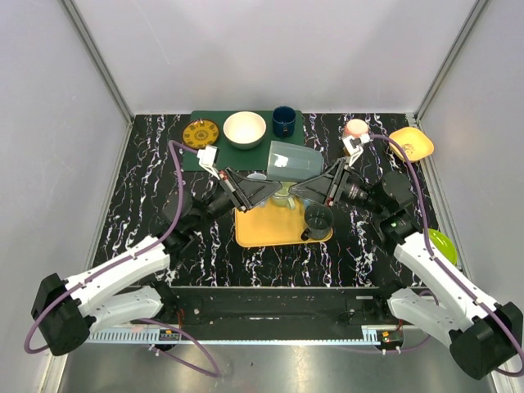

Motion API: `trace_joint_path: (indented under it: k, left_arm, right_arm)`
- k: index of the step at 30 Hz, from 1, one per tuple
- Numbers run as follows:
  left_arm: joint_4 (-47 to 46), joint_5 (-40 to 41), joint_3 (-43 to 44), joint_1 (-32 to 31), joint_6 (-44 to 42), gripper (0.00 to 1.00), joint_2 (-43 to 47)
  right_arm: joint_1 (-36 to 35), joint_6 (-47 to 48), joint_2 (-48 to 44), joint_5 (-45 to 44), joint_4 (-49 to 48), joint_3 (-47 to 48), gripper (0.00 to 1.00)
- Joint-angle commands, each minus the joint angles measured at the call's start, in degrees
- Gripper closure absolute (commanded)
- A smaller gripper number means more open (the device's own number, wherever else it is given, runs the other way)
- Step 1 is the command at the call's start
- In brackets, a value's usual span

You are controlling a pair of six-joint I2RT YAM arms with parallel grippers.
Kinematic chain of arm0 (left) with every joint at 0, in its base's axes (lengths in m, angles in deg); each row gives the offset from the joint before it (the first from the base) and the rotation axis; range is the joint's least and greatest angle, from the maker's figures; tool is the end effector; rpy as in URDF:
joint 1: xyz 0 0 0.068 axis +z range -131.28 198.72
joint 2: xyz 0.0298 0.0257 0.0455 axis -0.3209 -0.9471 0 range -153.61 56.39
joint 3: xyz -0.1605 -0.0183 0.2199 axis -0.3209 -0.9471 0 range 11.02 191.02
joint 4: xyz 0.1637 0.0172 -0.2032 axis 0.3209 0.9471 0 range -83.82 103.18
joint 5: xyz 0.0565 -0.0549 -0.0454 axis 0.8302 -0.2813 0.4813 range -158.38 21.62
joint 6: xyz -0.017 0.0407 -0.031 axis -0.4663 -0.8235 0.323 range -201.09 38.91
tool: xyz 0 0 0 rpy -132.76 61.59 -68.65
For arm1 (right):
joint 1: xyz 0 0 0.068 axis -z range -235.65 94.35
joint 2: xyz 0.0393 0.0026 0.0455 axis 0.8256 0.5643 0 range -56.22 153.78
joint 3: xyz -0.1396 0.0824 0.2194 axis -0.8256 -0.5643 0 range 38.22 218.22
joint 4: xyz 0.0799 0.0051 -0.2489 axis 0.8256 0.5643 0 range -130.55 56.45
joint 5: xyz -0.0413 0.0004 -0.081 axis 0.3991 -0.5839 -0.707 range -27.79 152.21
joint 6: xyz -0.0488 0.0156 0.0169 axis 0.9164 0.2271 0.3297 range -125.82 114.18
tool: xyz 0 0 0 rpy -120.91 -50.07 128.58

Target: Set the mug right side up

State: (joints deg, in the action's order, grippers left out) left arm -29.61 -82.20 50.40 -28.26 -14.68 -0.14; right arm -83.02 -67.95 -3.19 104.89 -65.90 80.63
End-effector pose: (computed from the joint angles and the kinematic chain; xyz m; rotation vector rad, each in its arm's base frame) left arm 0.1501 -0.1733 0.3536 -0.0034 1.4965 -1.8159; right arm 0.1753 0.1181 0.3637 -0.2701 1.6154 1.7393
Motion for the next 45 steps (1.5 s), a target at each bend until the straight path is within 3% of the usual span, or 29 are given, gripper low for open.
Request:
trace_joint_path:
  k: [1,14,23,26,28,31,32,34,40,45]
  left_arm:
    - [-11.3,-3.5,0.9,-1.0,1.4,1.0,0.2]
    - [-12.8,-5.1,0.3,-3.6,1.6,1.0,-3.8]
    - [-14.0,-7.0,-0.8,-4.9,1.8,1.0,-4.5]
    - [-14.0,-7.2,-1.8,-5.0,1.6,1.0,-3.6]
    - [-12.6,-6.7,-2.3,-4.9,0.7,1.0,-2.4]
    - [-10.1,-4.9,-3.5,-4.8,-1.3,0.68,0.3]
    - [-9.7,-3.8,-3.9,-4.7,-1.8,0.48,1.1]
    - [-7.7,-2.8,-4.6,-4.3,-3.0,0.36,3.4]
    - [-5.0,-1.6,-4.8,-3.2,-4.1,0.26,5.8]
    - [1.2,0.8,-6.4,-2.0,-5.7,0.23,10.0]
  right_arm:
    - [-0.3,-2.2,2.4,-2.0,-8.4,3.3,0.44]
    - [-1.5,-2.8,7.7,-3.8,-11.6,5.7,0.52]
    - [-1.6,-4.6,9.7,-5.1,-15.8,5.0,0.83]
    - [-1.6,-4.2,9.1,-6.4,-16.0,4.4,1.0]
    - [-1.6,-2.7,8.3,-7.4,-14.5,4.3,1.0]
    - [-1.6,0.9,6.1,-8.9,-10.4,4.5,1.0]
    - [-1.6,1.6,4.9,-9.4,-9.5,4.8,1.0]
    - [-1.5,3.0,4.2,-9.4,-7.6,5.4,1.0]
    - [-1.6,3.1,2.7,-9.2,-6.7,5.6,1.0]
    - [-1.5,14.0,-0.7,-14.1,10.6,12.0,1.0]
